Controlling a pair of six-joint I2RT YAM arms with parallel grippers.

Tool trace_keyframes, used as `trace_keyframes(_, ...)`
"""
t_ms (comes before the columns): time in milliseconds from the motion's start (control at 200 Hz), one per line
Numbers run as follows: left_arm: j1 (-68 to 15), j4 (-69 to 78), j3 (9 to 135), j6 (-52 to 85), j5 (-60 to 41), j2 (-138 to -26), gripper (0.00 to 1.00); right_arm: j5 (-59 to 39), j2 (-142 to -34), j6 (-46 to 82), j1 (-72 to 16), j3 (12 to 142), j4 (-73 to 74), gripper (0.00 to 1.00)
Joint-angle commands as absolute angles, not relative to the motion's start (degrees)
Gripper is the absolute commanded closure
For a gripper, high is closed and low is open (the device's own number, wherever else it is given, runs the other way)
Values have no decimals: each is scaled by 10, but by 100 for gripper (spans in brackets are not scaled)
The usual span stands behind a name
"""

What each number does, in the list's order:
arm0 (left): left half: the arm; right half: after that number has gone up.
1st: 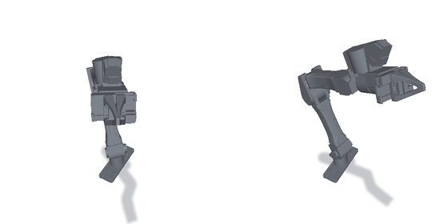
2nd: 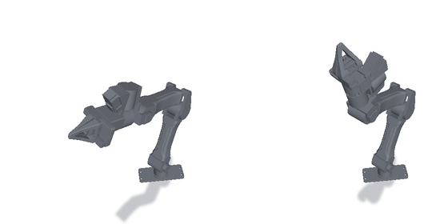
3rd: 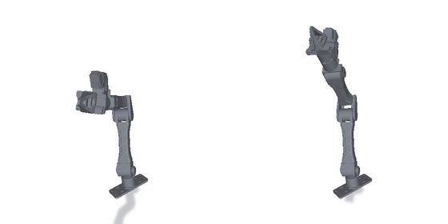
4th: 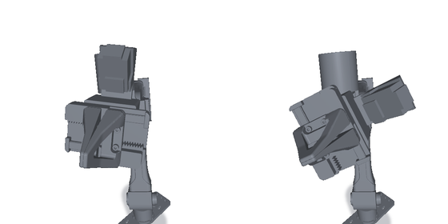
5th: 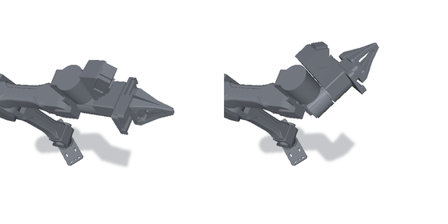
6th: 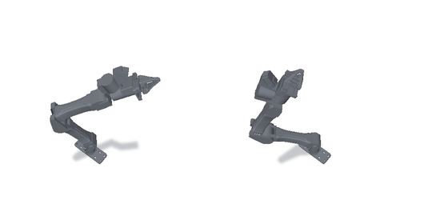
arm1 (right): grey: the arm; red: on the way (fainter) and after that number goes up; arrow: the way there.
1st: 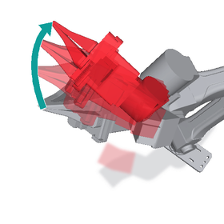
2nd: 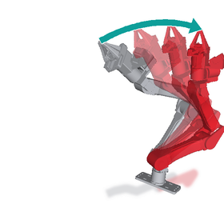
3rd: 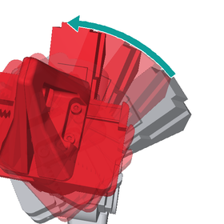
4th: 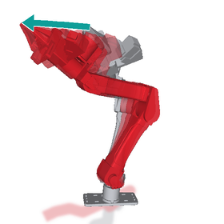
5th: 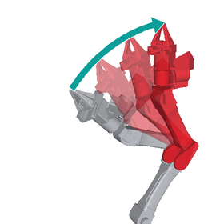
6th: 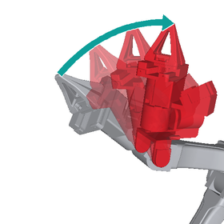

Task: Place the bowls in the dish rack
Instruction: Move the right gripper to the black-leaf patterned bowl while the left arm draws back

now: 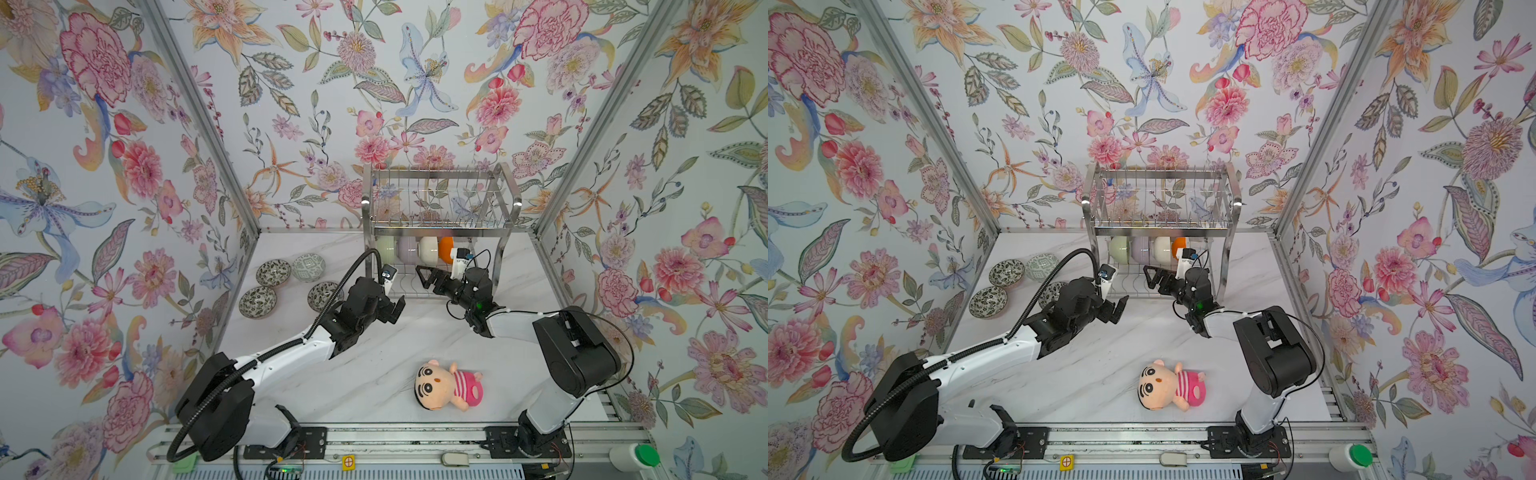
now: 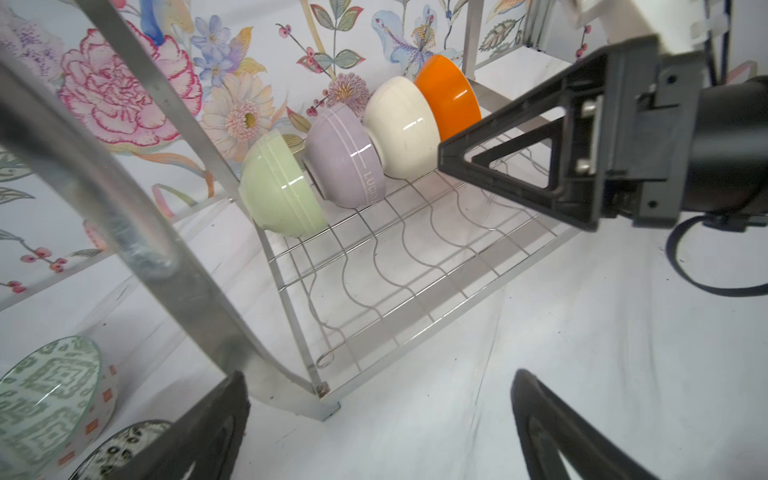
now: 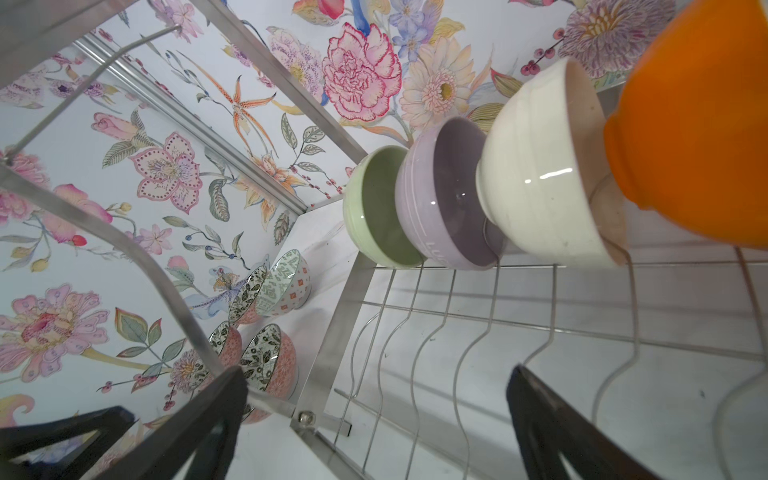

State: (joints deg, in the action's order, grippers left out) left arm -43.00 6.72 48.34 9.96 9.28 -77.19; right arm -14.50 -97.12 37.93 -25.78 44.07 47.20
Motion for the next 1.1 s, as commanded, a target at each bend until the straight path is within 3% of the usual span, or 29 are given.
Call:
trace_keyframes(0,-421,22,474,123,149,-731,1,-139,-927,326,-277,431,421,1)
trace_keyframes(375,-303,-95,437,218,147,-674,1,-75,-829,177,-367,458,235,1)
trace_keyframes(661,-142,-11,356,339,48,-666,0,-55,-845,122,-440,498,166,1)
trace_keyframes(921,-14,93,326,434,-85,-746,5,-58,-861,122,-458,510,150,1)
trace_keyframes(1096,4,123,340,451,-123,-803,8,-47,-859,107,-468,522,132,1)
